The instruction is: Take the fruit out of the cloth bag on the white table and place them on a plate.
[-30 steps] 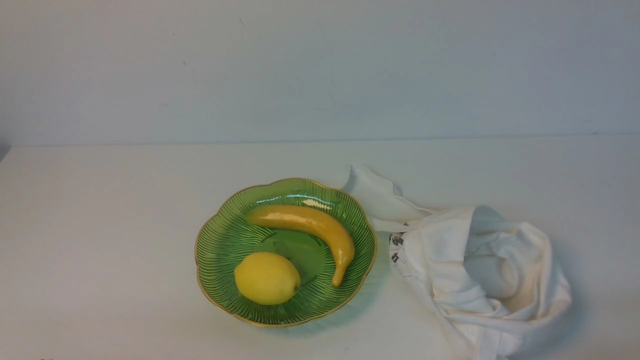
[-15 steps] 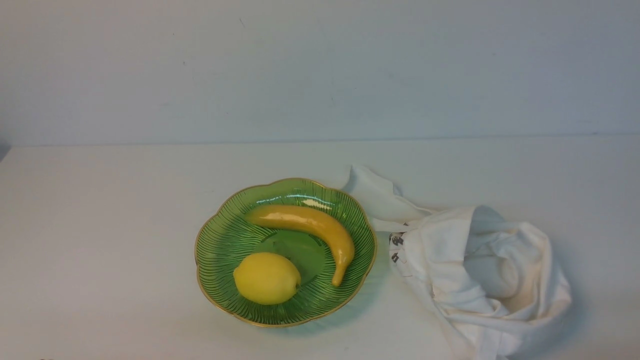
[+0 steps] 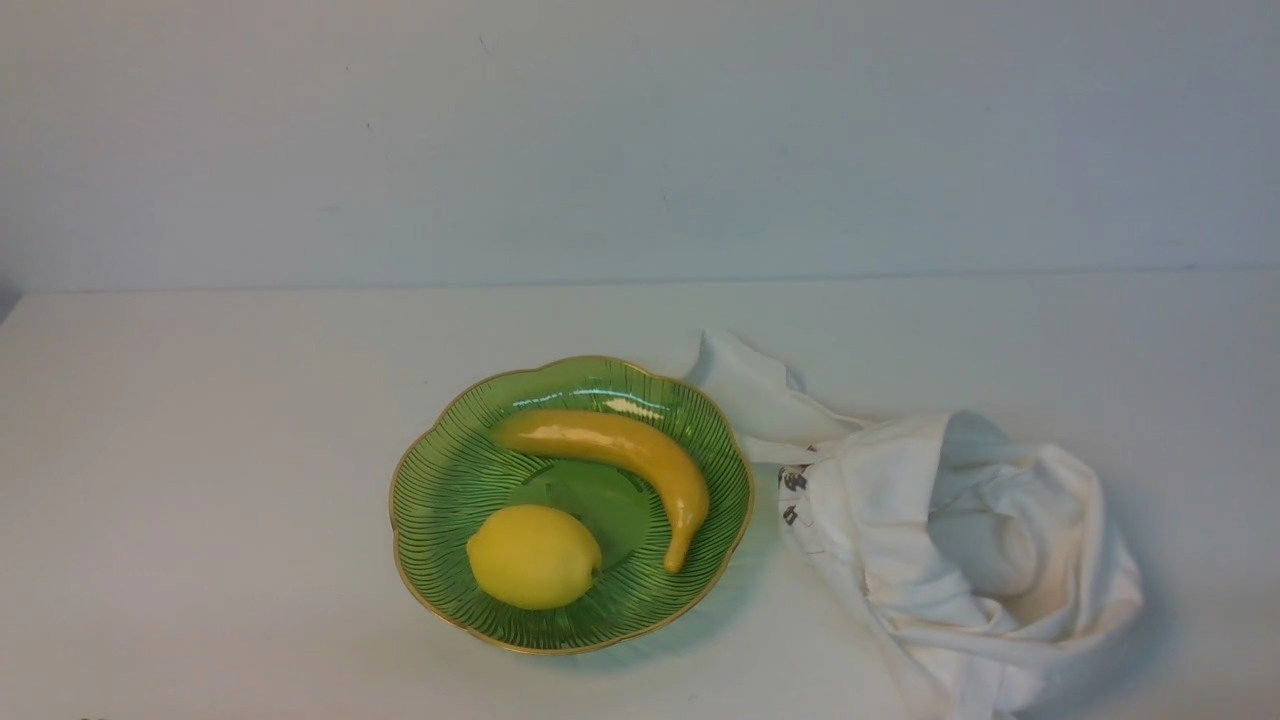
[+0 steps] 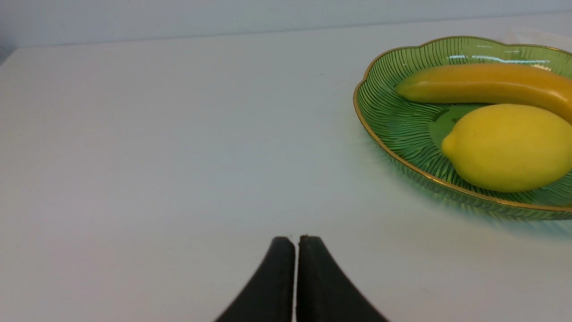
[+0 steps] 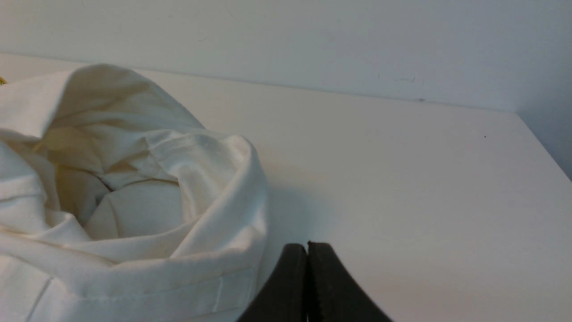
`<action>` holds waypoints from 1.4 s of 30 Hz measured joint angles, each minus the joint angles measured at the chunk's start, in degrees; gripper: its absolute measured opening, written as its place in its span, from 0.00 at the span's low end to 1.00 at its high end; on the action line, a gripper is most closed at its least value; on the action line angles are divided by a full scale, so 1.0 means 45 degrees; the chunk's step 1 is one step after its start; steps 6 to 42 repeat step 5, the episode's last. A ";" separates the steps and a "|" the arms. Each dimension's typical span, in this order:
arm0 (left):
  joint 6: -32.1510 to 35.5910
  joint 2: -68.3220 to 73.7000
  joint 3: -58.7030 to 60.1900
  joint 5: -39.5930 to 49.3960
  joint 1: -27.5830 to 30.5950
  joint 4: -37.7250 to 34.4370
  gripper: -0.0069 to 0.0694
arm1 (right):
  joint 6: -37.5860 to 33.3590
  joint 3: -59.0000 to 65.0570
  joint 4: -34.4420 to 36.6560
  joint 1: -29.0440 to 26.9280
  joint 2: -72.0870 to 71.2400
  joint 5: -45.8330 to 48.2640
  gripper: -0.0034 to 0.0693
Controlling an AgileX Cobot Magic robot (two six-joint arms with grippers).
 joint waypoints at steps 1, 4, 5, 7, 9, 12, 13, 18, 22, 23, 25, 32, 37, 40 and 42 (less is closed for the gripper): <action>0.0000 0.0000 0.0000 0.0000 0.0000 0.0000 0.08 | 0.0000 0.0000 0.0000 0.0000 0.0000 0.0000 0.03; 0.0000 0.0000 0.0000 0.0000 0.0000 0.0000 0.08 | 0.0000 0.0000 0.0000 0.0000 0.0000 0.0000 0.03; 0.0000 0.0000 0.0000 0.0000 0.0000 0.0000 0.08 | 0.0000 0.0000 0.0000 0.0000 0.0000 0.0000 0.03; 0.0000 0.0000 0.0000 0.0000 0.0000 0.0000 0.08 | 0.0000 0.0000 0.0000 0.0000 0.0000 0.0000 0.03; 0.0000 0.0000 0.0000 0.0000 0.0000 0.0000 0.08 | 0.0000 0.0000 0.0000 0.0000 0.0000 0.0000 0.03; 0.0000 0.0000 0.0000 0.0000 0.0000 0.0000 0.08 | 0.0000 0.0000 0.0000 0.0000 0.0000 0.0000 0.03; 0.0000 0.0000 0.0000 0.0000 0.0000 0.0000 0.08 | 0.0000 0.0000 0.0000 0.0000 0.0000 0.0000 0.03; 0.0000 0.0000 0.0000 0.0000 0.0000 0.0000 0.08 | 0.0000 0.0000 0.0000 0.0000 0.0000 0.0000 0.03; 0.0000 0.0000 0.0000 0.0000 0.0000 0.0000 0.08 | 0.0000 0.0000 0.0000 0.0000 0.0000 0.0000 0.03; 0.0000 0.0000 0.0000 0.0000 0.0000 0.0000 0.08 | 0.0000 0.0000 0.0000 0.0000 0.0000 0.0000 0.03; 0.0000 0.0000 0.0000 0.0000 0.0000 0.0000 0.08 | 0.0000 0.0000 0.0000 0.0000 0.0000 0.0000 0.03; 0.0000 0.0000 0.0000 0.0000 0.0000 0.0000 0.08 | 0.0000 0.0000 0.0000 0.0000 0.0000 0.0000 0.03; 0.0000 0.0000 0.0000 0.0000 0.0000 0.0000 0.08 | 0.0000 0.0000 0.0000 0.0000 0.0000 0.0000 0.03; 0.0000 0.0000 0.0000 0.0000 0.0000 0.0000 0.08 | 0.0000 0.0000 0.0000 0.0000 0.0000 0.0000 0.03; 0.0000 0.0000 0.0000 0.0000 0.0000 0.0000 0.08 | 0.0000 0.0000 0.0000 0.0000 0.0000 0.0000 0.03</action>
